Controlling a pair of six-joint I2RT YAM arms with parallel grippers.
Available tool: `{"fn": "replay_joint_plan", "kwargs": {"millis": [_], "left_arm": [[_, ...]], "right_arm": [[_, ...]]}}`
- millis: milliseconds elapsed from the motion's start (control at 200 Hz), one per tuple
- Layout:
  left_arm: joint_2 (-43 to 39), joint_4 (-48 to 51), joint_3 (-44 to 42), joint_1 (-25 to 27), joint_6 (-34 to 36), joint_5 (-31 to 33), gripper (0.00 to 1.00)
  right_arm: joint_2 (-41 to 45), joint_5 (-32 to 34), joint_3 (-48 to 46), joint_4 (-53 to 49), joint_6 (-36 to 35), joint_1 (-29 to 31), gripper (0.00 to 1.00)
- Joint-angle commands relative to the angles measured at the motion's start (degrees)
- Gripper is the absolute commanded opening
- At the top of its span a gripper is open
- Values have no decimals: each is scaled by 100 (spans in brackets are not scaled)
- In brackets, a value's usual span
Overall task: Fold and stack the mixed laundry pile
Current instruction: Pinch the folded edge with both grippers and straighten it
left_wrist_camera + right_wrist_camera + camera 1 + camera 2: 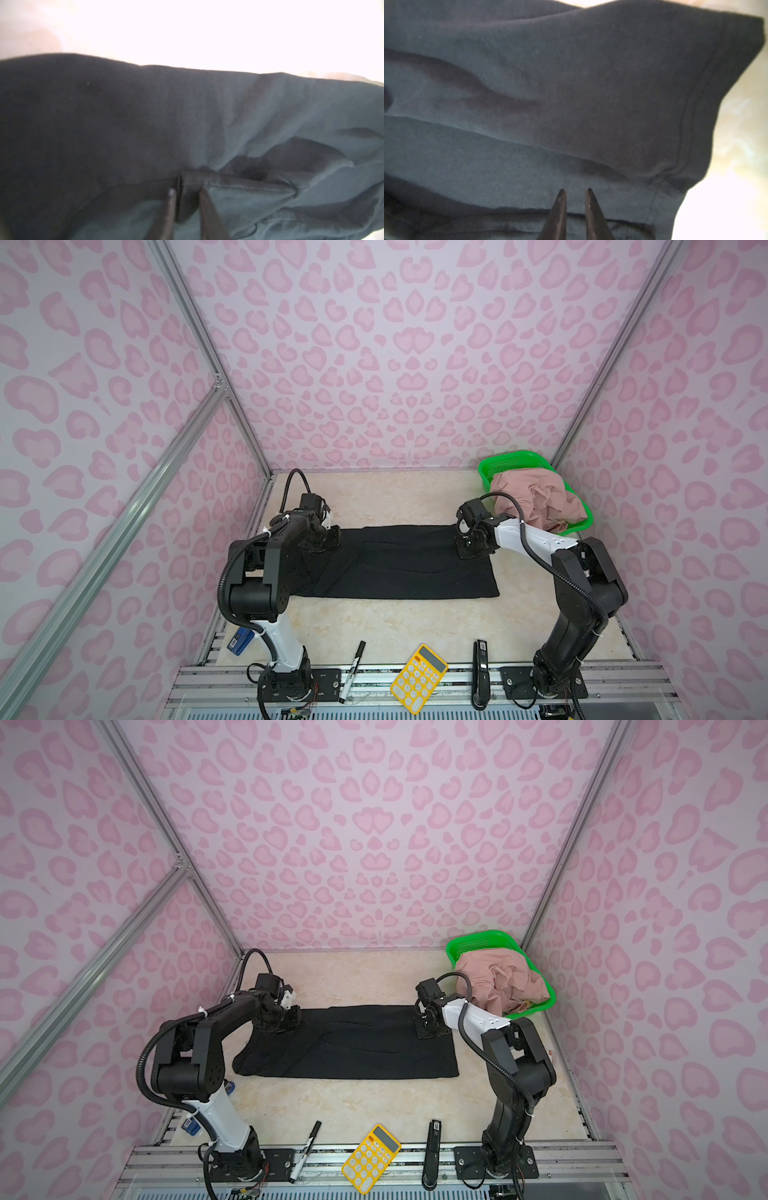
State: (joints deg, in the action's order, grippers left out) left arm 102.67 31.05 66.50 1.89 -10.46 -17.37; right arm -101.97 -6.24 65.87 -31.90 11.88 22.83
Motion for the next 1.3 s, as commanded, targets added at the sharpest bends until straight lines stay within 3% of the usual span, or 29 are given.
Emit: {"fn": "replay_joint_plan", "kwargs": {"millis": [0,65,315,515,565,665,755,855,925,980,1050,1175,1295], "left_arm": [[-384,-128,-80,9,-116,-318,9],[-566,-102,-151,12,-158,-481,3],[-1358,494,-371,168,-74,-880,3],[-2070,1007,-858,770,-50,-1322,4],[-2128,1100,-997,937,-75,-1463,10],[-2061,1341,-1158,1173,-53,-1774,34],[-2090,1325,-1203,1252,-221,-1559,55],[-2239,1189,-998,1240,-536,-847,64],[-2246,1155,-738,1201,-875,263,65],[-2184,1133,-533,1047,-1031,966,65],[-2051,849,-413,623,-1214,1268,65],[-1519,279,-227,-409,-1186,771,64],[-848,147,198,-898,-866,629,61]], "right_arm": [[51,18,-87,72,7,-32,18],[88,18,-110,78,1,-50,18],[246,55,-191,28,-5,-79,18],[270,51,-232,23,29,-80,18],[249,44,-239,26,34,-77,18],[213,37,-194,12,50,-78,17],[213,65,-156,-8,56,-76,17],[206,118,-103,-54,33,-77,18],[195,179,-62,-88,-2,-76,18],[165,230,-31,-88,-26,-77,21],[97,275,43,-88,-53,-92,24],[-54,264,179,-58,-77,-160,25],[-164,243,246,-14,-89,-187,25]]}}
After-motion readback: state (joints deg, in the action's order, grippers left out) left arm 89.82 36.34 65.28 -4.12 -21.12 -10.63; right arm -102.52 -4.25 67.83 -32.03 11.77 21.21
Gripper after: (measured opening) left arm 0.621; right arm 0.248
